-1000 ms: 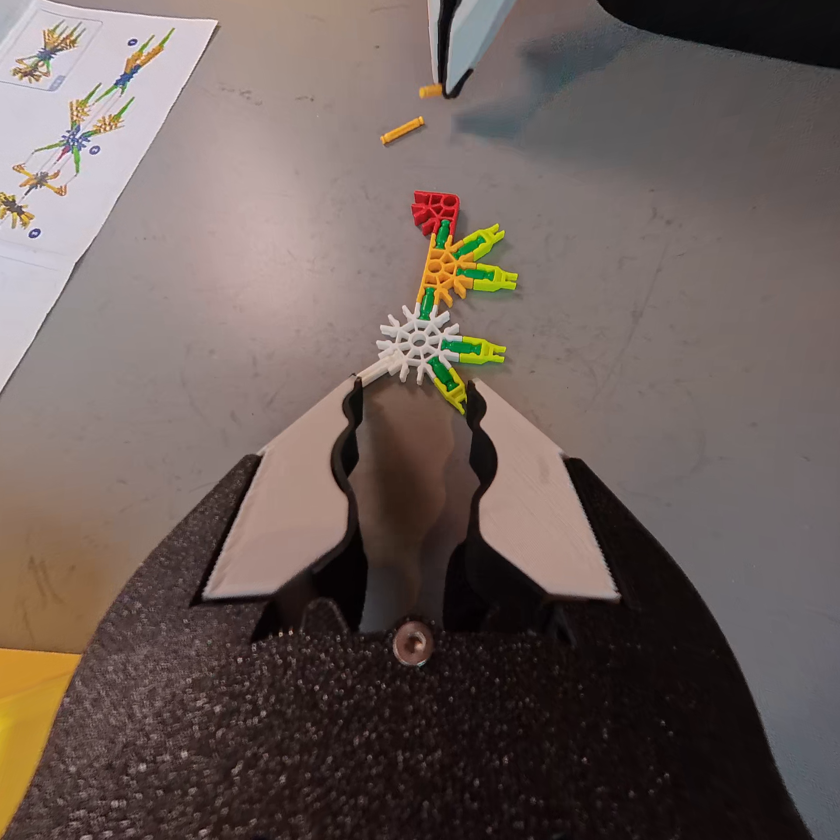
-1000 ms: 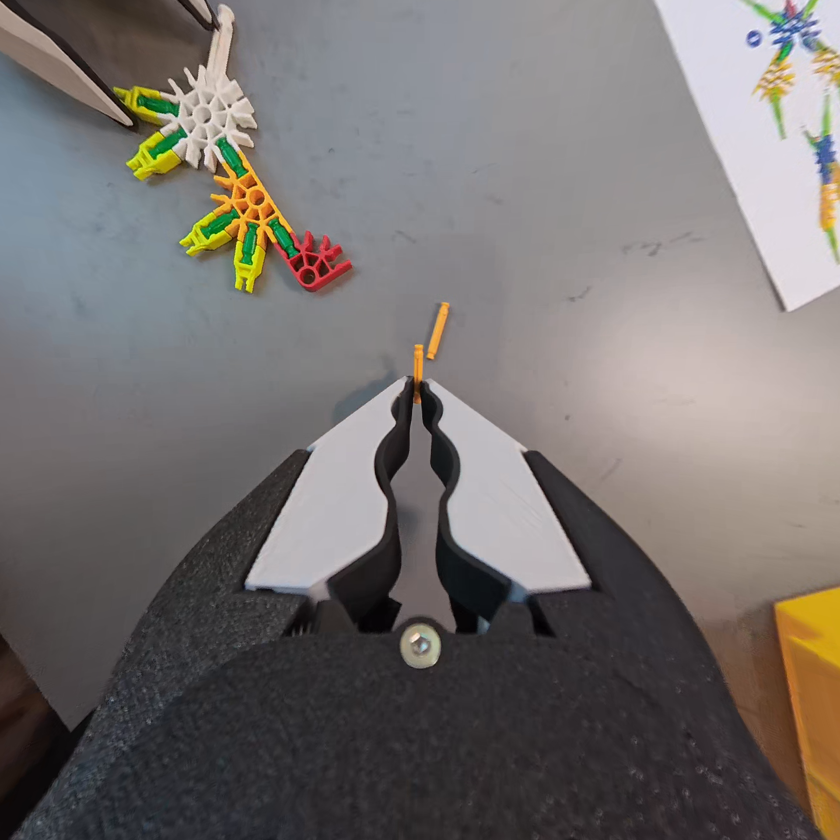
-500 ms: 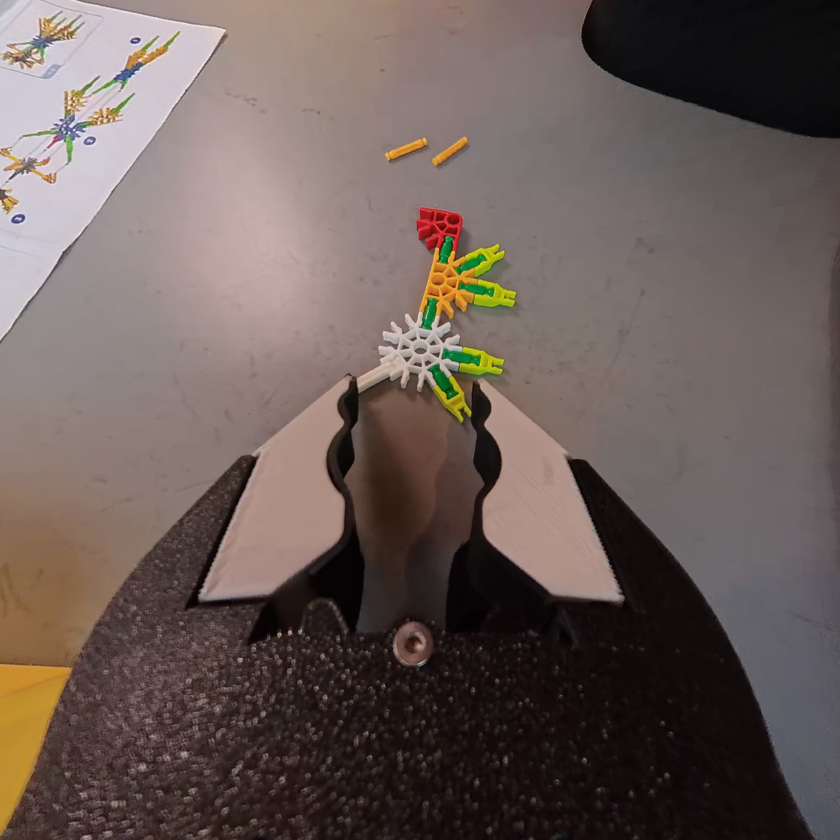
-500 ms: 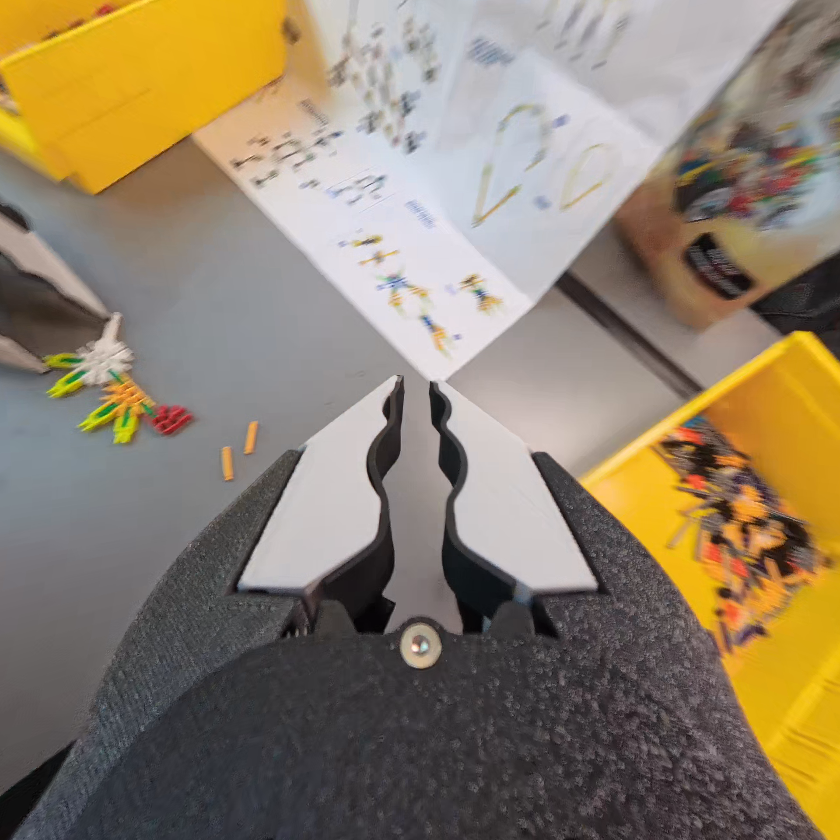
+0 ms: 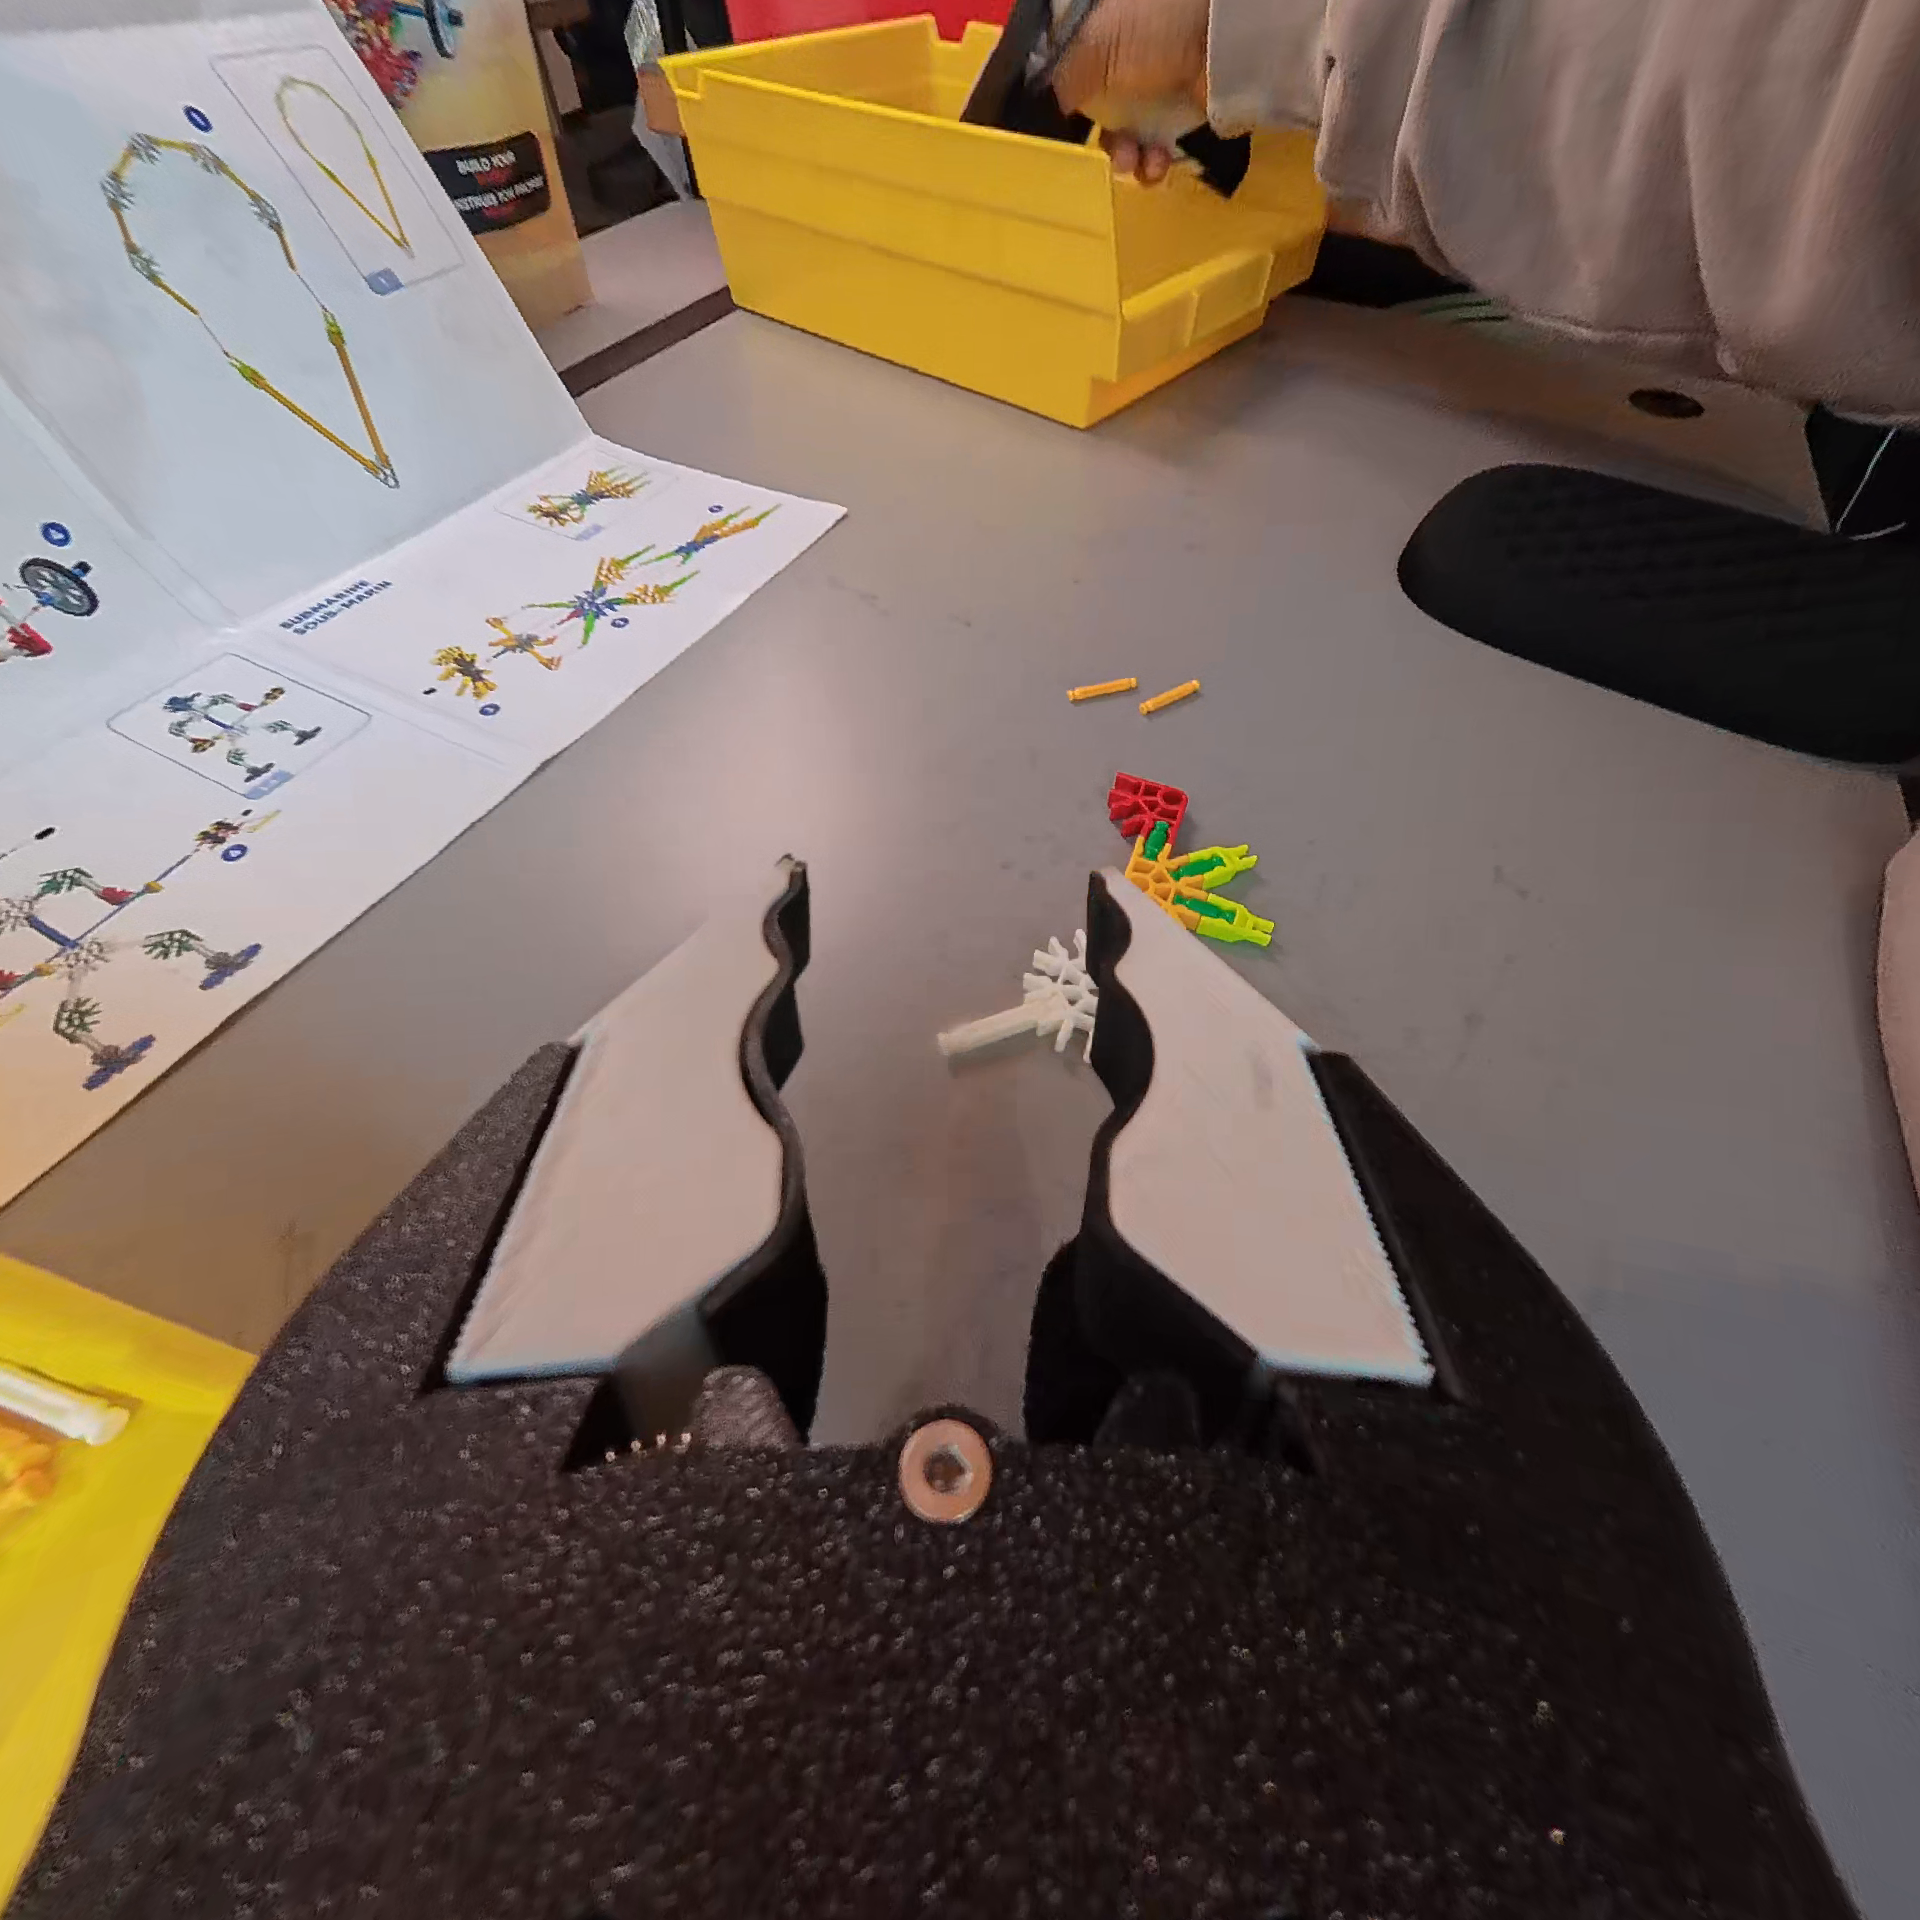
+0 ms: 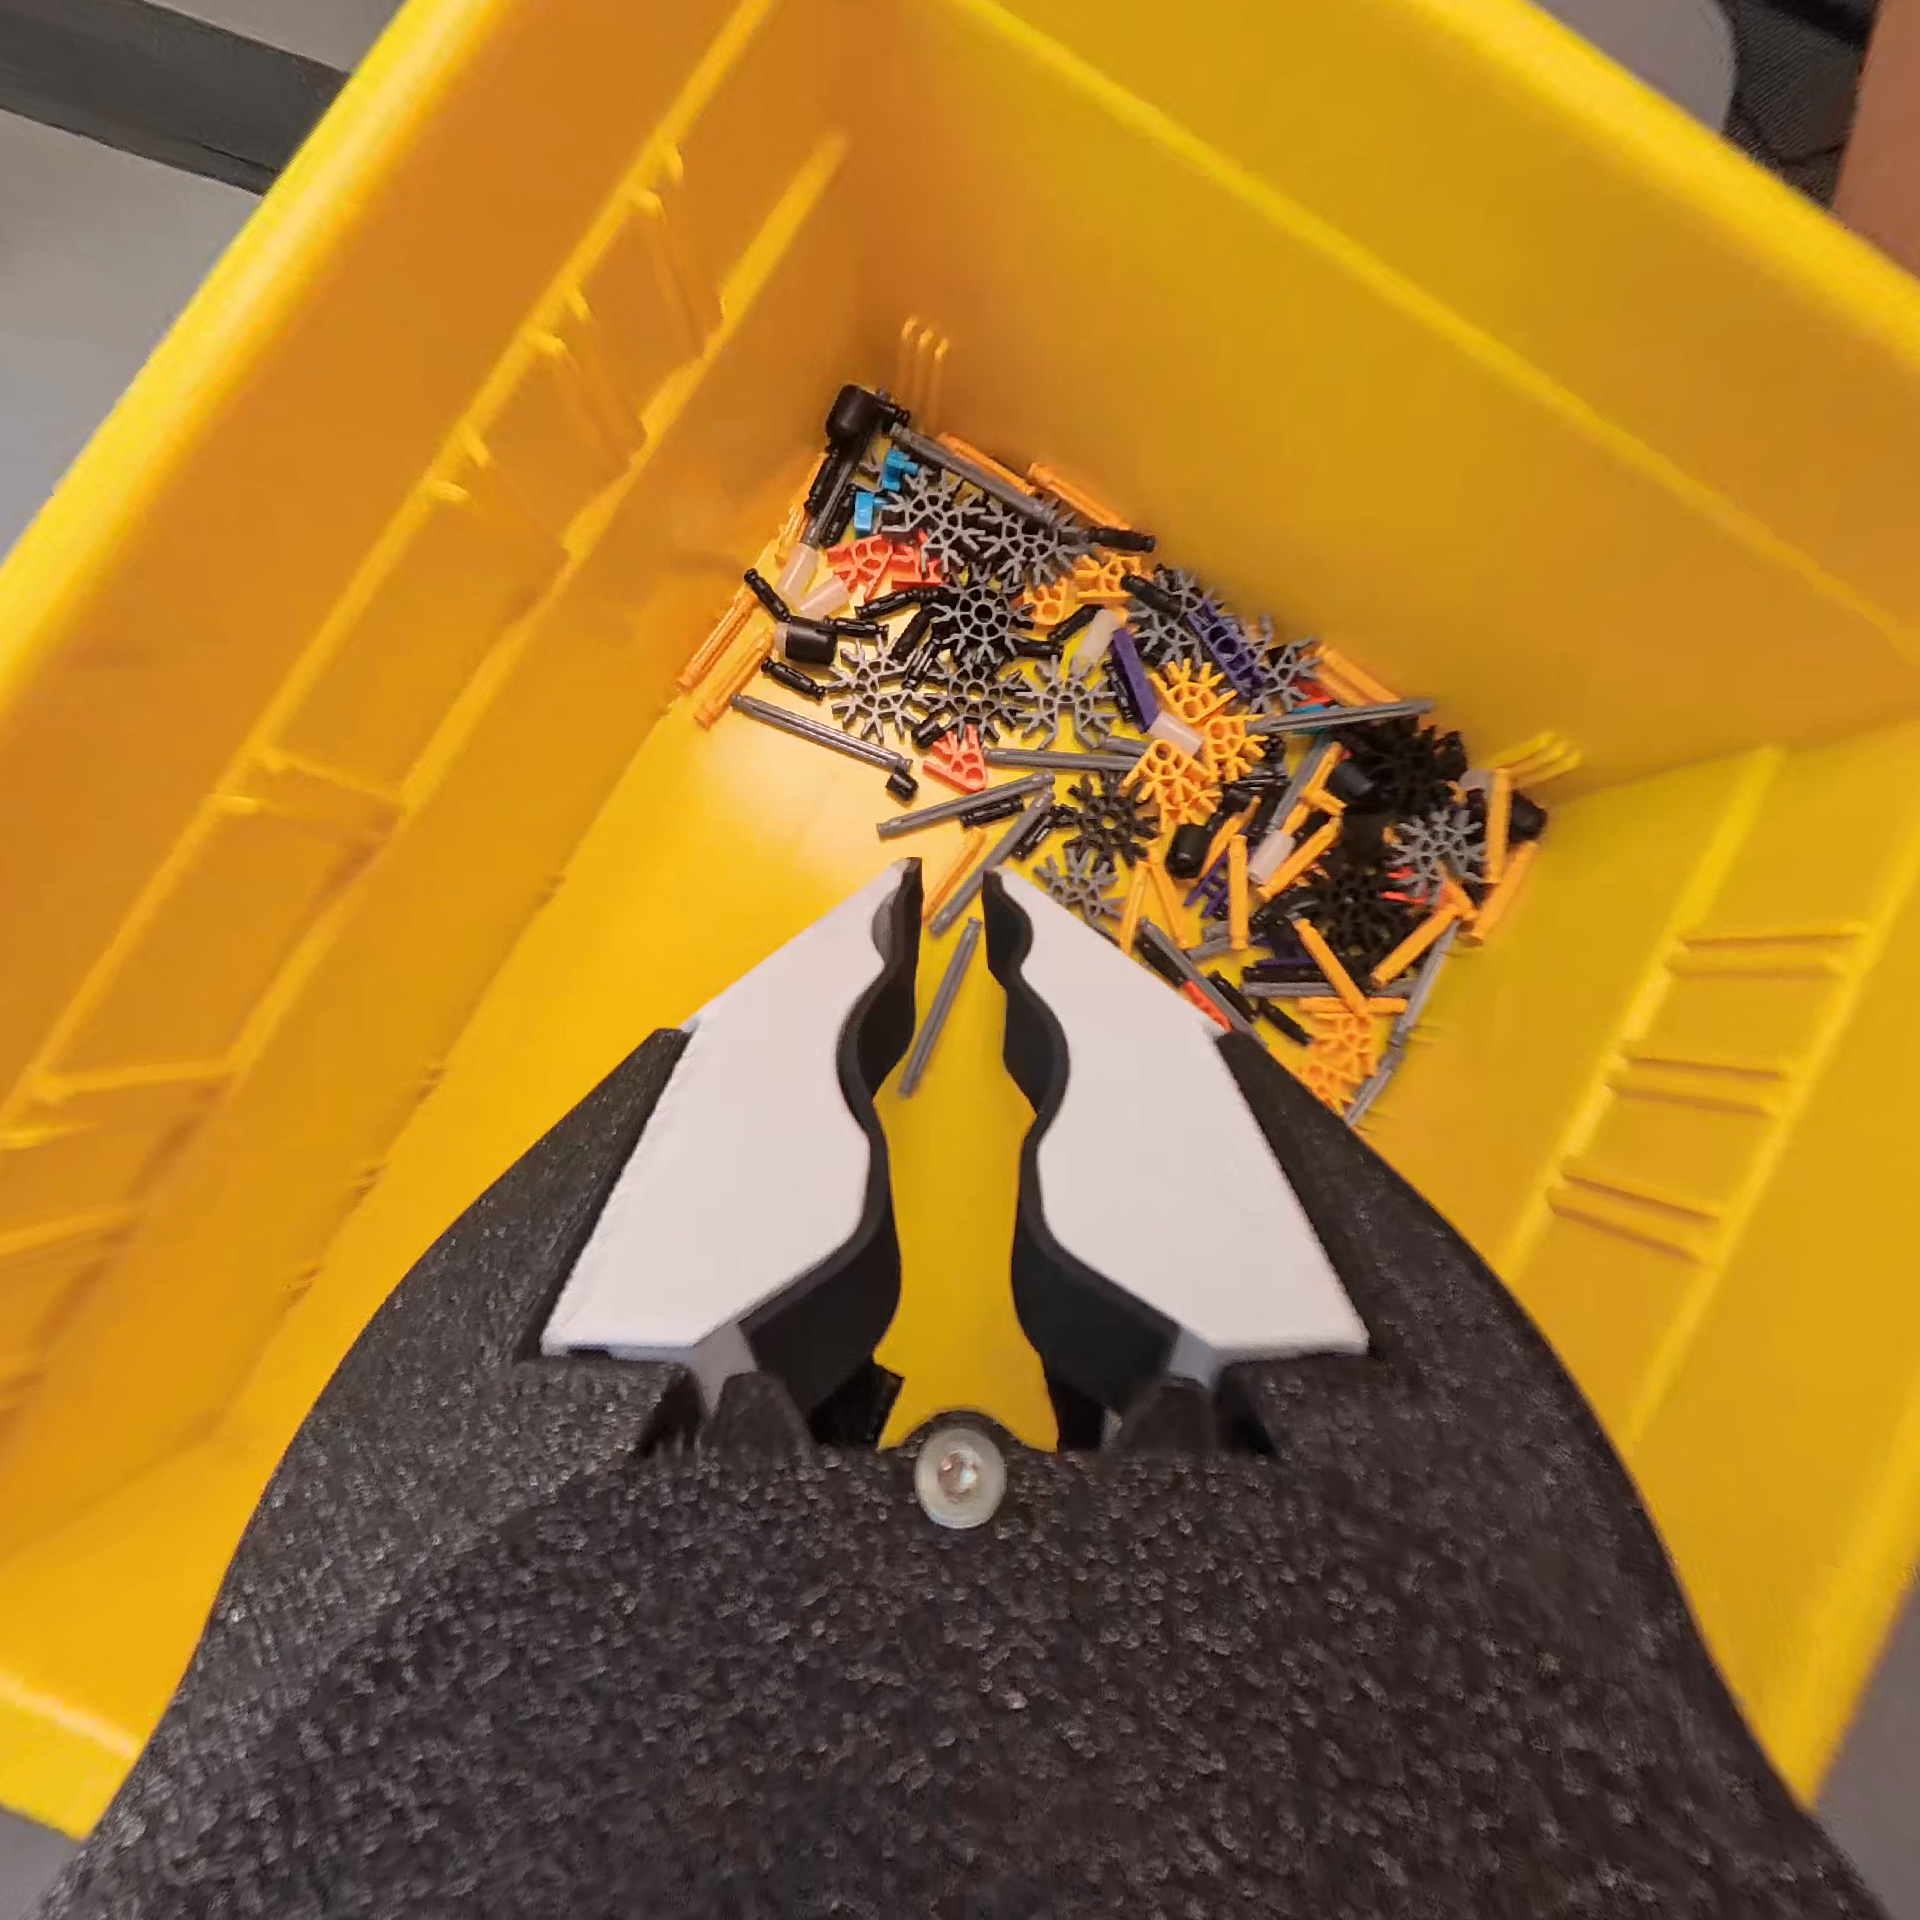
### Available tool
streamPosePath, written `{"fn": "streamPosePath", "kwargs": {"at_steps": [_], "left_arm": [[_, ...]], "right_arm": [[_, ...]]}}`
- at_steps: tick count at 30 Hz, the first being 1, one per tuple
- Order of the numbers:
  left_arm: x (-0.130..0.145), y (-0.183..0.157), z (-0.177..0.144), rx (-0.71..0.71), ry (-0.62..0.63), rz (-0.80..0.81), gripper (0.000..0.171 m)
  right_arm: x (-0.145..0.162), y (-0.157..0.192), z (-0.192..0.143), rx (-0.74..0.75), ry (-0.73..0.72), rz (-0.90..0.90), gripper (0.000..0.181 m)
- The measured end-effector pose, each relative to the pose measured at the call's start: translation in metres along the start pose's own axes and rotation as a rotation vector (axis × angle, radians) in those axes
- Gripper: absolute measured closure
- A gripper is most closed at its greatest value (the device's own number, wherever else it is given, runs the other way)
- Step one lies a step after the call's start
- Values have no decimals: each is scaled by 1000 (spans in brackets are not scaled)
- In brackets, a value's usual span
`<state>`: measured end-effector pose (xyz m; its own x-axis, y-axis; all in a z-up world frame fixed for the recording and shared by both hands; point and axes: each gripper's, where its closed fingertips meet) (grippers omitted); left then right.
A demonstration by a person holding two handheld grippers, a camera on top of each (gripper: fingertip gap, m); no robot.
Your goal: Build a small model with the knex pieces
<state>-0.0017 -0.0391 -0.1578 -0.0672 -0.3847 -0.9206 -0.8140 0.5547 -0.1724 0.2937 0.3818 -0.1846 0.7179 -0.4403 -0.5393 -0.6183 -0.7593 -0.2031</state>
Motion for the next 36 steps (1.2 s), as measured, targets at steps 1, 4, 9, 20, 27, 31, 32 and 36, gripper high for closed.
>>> {"fn": "streamPosePath", "kwargs": {"at_steps": [1,4,9,20,27,31,32,36], "left_arm": [[-3,3,-2,-5,-20,-12,118],[-10,10,-6,-16,-63,-39,118],[-10,13,-6,-13,-68,-51,118],[-14,8,-9,-9,-79,-17,118],[-20,7,-14,-23,-98,6,119],[-19,8,-13,-15,-91,-8,119],[-18,8,-12,-12,-85,-9,119],[-18,2,-12,-4,-83,17,119]], "right_arm": [[0,2,5,-11,3,5,171],[-2,7,13,-38,6,12,173],[4,7,21,-43,30,47,175],[8,9,22,-30,51,65,180],[-75,60,-83,-34,-463,-109,180],[-77,171,-152,-166,-514,-378,179],[-67,205,-156,-229,-490,-430,180],[-9,309,-131,-389,-307,-580,180]]}}
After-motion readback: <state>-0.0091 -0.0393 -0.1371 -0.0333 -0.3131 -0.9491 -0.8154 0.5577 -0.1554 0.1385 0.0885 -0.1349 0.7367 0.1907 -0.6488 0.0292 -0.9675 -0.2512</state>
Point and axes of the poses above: each gripper's, where its closed fingertips meet, z out along the fingers, x out of its underside, y = z × x across the jaws, and after that the axes turned 10 degrees about -z, right-handed
